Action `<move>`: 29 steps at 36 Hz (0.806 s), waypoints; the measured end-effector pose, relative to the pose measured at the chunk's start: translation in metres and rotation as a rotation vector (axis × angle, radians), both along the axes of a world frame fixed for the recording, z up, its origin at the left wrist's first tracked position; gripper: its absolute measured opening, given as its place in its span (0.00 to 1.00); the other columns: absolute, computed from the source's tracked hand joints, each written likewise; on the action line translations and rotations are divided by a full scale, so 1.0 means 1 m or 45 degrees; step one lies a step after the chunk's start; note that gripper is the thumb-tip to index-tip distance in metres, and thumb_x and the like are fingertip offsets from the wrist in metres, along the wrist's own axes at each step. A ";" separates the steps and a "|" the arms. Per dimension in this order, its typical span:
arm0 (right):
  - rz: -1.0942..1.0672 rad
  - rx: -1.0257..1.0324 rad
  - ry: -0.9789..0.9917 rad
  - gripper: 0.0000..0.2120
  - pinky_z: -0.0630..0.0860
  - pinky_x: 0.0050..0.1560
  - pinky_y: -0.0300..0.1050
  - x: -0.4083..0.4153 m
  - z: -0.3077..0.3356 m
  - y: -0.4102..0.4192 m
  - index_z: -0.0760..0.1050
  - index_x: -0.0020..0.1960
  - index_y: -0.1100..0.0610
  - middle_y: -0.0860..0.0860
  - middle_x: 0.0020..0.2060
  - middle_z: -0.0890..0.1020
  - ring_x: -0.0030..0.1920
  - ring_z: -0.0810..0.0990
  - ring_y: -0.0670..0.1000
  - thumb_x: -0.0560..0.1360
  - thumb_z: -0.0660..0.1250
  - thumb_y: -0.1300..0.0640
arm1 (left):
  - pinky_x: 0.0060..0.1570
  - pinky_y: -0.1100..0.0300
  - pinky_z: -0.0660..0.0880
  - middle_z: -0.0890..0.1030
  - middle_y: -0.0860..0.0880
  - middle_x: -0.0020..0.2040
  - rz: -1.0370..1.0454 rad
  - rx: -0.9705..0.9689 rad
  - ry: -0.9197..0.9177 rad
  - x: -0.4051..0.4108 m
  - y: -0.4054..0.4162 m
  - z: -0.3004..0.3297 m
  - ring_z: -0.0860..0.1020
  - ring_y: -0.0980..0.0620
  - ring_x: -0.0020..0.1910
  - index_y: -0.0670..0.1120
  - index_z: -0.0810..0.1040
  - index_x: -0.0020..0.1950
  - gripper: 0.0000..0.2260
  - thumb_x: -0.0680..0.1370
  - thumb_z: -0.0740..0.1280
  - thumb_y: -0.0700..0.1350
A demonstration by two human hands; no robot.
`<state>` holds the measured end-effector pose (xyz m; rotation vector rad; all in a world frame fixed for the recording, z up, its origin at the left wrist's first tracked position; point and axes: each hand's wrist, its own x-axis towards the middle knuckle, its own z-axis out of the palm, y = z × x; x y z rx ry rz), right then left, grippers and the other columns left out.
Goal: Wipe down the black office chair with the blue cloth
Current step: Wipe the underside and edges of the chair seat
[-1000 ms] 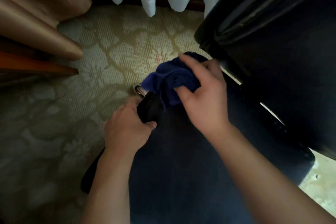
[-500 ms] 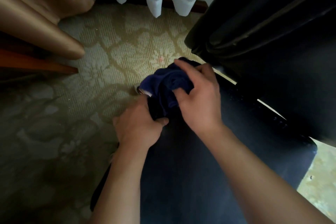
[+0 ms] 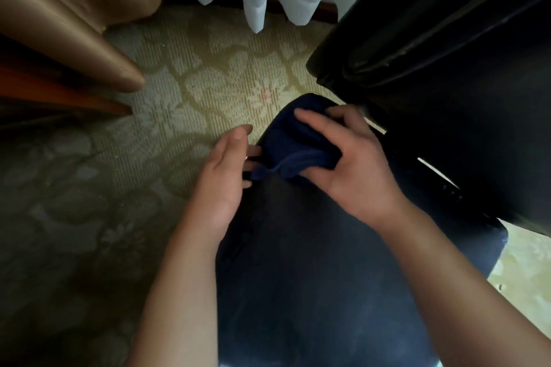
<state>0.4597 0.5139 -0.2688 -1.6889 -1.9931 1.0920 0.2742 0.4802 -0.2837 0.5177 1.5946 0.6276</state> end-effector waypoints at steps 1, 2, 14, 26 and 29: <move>0.062 -0.040 -0.001 0.38 0.70 0.69 0.45 0.002 0.001 -0.002 0.72 0.72 0.47 0.49 0.60 0.69 0.63 0.72 0.51 0.65 0.81 0.54 | 0.61 0.50 0.76 0.82 0.54 0.59 0.017 -0.030 -0.063 0.002 0.003 0.003 0.80 0.55 0.58 0.60 0.77 0.66 0.19 0.82 0.54 0.64; 0.102 -0.096 -0.002 0.40 0.69 0.70 0.48 0.004 0.003 -0.003 0.71 0.73 0.45 0.49 0.62 0.68 0.65 0.70 0.51 0.63 0.81 0.49 | 0.64 0.48 0.75 0.81 0.54 0.62 -0.001 -0.044 -0.093 0.004 0.005 0.005 0.79 0.54 0.61 0.61 0.77 0.66 0.20 0.81 0.55 0.65; -0.305 0.151 0.092 0.22 0.74 0.65 0.42 -0.003 0.009 -0.004 0.74 0.70 0.55 0.51 0.61 0.79 0.60 0.78 0.45 0.77 0.71 0.61 | 0.52 0.54 0.81 0.82 0.53 0.52 -0.311 -0.032 0.041 0.023 0.002 0.009 0.82 0.55 0.49 0.53 0.71 0.66 0.19 0.79 0.70 0.40; -0.343 -0.244 -0.495 0.46 0.73 0.64 0.57 -0.017 0.003 -0.017 0.47 0.79 0.40 0.51 0.79 0.48 0.76 0.59 0.58 0.71 0.69 0.34 | 0.51 0.45 0.81 0.84 0.53 0.44 -0.671 -0.004 0.056 0.028 -0.005 0.005 0.82 0.51 0.46 0.59 0.78 0.56 0.21 0.75 0.61 0.34; -0.326 -0.258 -0.560 0.48 0.73 0.63 0.56 -0.025 -0.002 -0.016 0.45 0.79 0.39 0.50 0.79 0.45 0.77 0.54 0.58 0.70 0.70 0.34 | 0.50 0.53 0.81 0.83 0.56 0.42 -0.658 -0.053 0.130 0.017 0.000 0.004 0.82 0.54 0.45 0.57 0.82 0.52 0.22 0.77 0.57 0.32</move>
